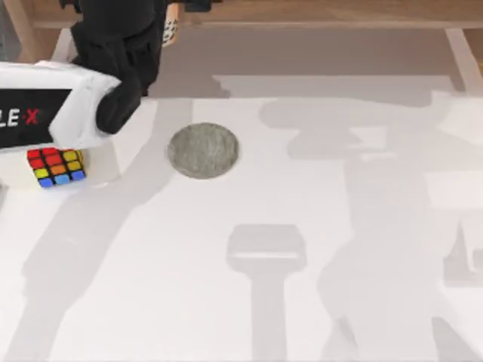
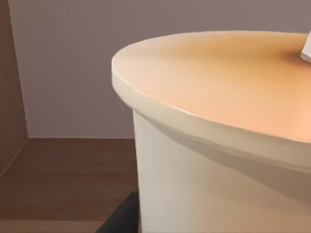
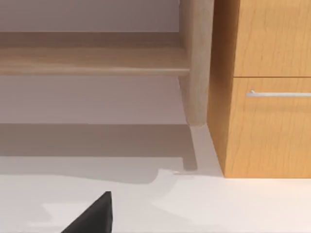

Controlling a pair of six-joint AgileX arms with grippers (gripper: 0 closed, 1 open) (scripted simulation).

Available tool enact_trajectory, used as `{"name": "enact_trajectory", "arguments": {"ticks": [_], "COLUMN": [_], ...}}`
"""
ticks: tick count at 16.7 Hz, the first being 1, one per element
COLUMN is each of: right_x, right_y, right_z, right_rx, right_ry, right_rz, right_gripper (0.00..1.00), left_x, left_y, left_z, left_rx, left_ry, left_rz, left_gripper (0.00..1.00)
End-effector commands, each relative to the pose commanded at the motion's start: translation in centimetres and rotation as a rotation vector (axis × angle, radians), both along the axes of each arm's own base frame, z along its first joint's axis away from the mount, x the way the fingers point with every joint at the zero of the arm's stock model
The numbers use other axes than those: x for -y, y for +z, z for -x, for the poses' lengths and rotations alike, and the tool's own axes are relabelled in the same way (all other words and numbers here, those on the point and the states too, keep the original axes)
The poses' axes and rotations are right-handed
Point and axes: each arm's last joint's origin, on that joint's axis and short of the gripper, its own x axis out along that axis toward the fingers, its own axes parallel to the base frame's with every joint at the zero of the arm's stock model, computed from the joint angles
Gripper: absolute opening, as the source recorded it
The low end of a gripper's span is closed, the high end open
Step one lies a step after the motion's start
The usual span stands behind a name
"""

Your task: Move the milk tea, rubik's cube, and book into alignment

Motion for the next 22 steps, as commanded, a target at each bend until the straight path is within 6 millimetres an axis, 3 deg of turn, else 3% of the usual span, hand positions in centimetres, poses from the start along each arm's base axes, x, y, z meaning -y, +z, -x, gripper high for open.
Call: {"name": "enact_trajectory", "arguments": {"ticks": [5, 10, 14, 18, 22], "right_x": [0.0, 0.0, 0.0, 0.0, 0.0], "right_y": [0.0, 0.0, 0.0, 0.0, 0.0], "right_z": [0.0, 0.0, 0.0, 0.0, 0.0], "right_rx": [0.000, 0.000, 0.000, 0.000, 0.000], "right_ry": [0.000, 0.000, 0.000, 0.000, 0.000], "right_rz": [0.000, 0.000, 0.000, 0.000, 0.000], "right_gripper": [1.00, 1.00, 1.00, 1.00, 1.00], "left_x": [0.0, 3.5, 5.7, 5.2, 4.8], "left_y": [0.0, -0.6, -4.9, -9.9, -11.2], "left_z": [0.1, 2.6, 4.6, 5.2, 5.2], "left_rx": [0.002, 0.096, 0.109, 0.028, 0.001], "left_ry": [-0.001, -0.102, -0.110, -0.030, -0.001], "left_rz": [-0.002, -0.020, -0.003, 0.000, -0.002], "left_gripper": [0.00, 0.00, 0.00, 0.00, 0.00]}}
